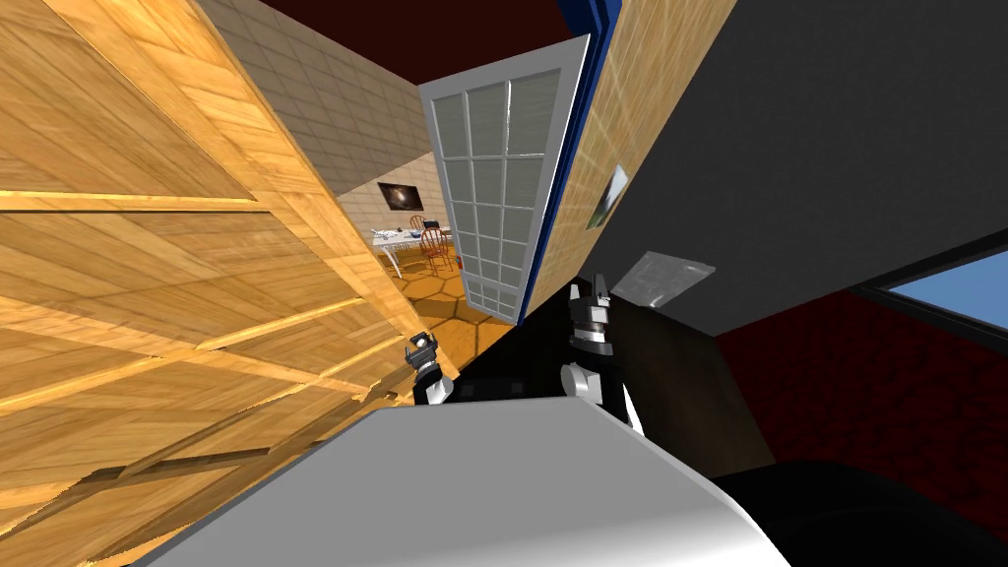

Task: Push the door open

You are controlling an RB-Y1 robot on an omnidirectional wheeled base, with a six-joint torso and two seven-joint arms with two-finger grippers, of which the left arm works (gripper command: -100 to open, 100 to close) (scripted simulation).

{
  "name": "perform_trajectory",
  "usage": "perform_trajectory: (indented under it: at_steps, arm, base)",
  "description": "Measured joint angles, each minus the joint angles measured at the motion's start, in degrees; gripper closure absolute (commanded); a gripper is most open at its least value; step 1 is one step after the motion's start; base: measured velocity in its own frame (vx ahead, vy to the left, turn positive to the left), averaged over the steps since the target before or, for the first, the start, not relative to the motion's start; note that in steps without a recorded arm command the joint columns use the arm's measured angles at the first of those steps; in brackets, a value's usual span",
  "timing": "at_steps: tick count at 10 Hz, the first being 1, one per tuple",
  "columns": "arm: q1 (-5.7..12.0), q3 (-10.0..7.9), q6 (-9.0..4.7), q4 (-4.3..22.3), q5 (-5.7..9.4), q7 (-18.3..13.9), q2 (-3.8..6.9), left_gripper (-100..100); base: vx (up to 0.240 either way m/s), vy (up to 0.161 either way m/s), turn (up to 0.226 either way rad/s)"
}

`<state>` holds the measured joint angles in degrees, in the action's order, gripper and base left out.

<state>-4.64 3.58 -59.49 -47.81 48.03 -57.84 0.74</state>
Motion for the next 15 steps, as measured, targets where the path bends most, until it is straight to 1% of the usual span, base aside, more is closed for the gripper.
perform_trajectory:
  at_steps: [1,6,7,8,9,10,11,13,14,15]
  arm:
    - [0.04,0.04,-0.21,0.1,-0.02,-0.1,-0.12,100]
    - [0.02,0.06,0.15,0.0,-0.01,0.0,-0.03,100]
    - [0.01,0.06,0.15,0.1,-0.01,0.0,-0.04,100]
    - [-0.09,-0.12,0.45,0.1,0.31,0.2,0.06,100]
    - [-0.06,-0.35,0.62,0.3,0.59,0.3,0.34,100]
    - [0.30,-0.69,0.40,0.8,0.84,0.2,0.63,100]
    - [0.91,-1.23,0.26,1.5,1.26,0.1,1.18,100]
    - [-0.06,-2.10,0.85,-0.7,2.03,1.0,1.62,100]
    - [0.05,-2.64,0.75,-0.8,2.45,1.4,1.71,100]
    - [0.01,-3.35,1.21,-1.5,3.11,2.0,1.99,100]
  base:
    - [-0.007,-0.009,0.004]
    - [-0.005,-0.007,-0.001]
    - [0.085,0.028,0.024]
    - [0.141,0.046,0.034]
    - [0.155,0.041,0.042]
    - [0.186,0.035,0.049]
    - [0.182,0.073,0.038]
    - [0.207,0.081,0.054]
    - [0.192,0.079,0.045]
    - [0.198,0.087,0.071]
